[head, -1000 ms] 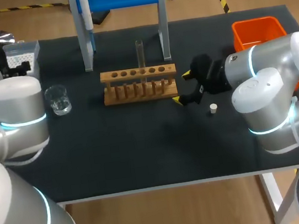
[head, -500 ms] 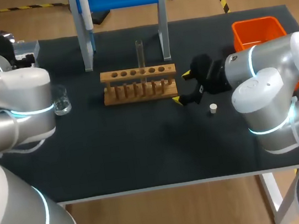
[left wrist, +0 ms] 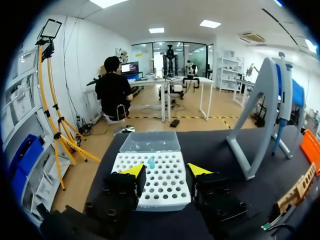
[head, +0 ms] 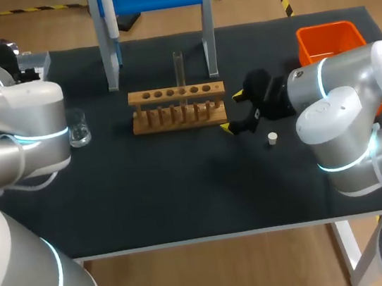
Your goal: Invert the test tube, pick up the pipette, mount the tip to pipette, aspirate from beaker and dispense into the tube, eject the tip, return the pipette, and cap with the stopper.
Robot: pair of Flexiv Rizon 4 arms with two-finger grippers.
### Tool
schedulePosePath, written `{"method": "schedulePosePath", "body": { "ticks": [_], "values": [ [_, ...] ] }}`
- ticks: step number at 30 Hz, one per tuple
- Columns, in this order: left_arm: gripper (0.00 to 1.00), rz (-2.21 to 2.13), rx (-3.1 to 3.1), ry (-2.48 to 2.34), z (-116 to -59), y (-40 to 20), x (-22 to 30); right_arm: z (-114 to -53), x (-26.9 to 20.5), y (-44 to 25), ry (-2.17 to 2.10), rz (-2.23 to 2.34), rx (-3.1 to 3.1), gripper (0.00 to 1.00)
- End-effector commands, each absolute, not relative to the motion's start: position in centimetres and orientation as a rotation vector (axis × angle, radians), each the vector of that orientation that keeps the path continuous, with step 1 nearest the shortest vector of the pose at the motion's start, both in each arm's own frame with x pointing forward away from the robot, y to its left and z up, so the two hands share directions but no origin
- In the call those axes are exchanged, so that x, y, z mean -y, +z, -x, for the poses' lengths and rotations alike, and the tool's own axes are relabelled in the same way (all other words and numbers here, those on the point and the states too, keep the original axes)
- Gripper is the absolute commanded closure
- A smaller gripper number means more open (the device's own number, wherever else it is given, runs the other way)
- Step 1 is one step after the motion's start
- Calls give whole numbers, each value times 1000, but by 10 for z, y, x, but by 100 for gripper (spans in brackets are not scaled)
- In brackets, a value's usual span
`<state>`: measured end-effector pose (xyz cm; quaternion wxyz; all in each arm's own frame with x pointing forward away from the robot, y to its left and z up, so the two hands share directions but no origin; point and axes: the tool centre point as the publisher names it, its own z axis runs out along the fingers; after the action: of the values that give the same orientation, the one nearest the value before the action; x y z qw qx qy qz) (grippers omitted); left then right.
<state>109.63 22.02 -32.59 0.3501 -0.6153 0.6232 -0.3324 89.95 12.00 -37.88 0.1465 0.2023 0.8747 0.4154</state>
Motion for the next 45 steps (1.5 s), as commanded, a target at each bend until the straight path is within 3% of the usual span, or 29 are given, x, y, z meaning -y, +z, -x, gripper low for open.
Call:
{"method": "schedulePosePath", "body": {
  "ticks": [1, 21, 45],
  "values": [
    [50, 1598, -1610, -862, -1105, -329, -220, -900, -119, -377, 1192, -581, -2523, 0],
    [58, 1599, -1648, -833, -1124, -341, -224, -900, -119, -377, 1192, -581, -2523, 0],
    [58, 1617, -1651, -808, -1126, -347, -235, -900, -119, -377, 1192, -581, -2523, 0]
  ]
}}
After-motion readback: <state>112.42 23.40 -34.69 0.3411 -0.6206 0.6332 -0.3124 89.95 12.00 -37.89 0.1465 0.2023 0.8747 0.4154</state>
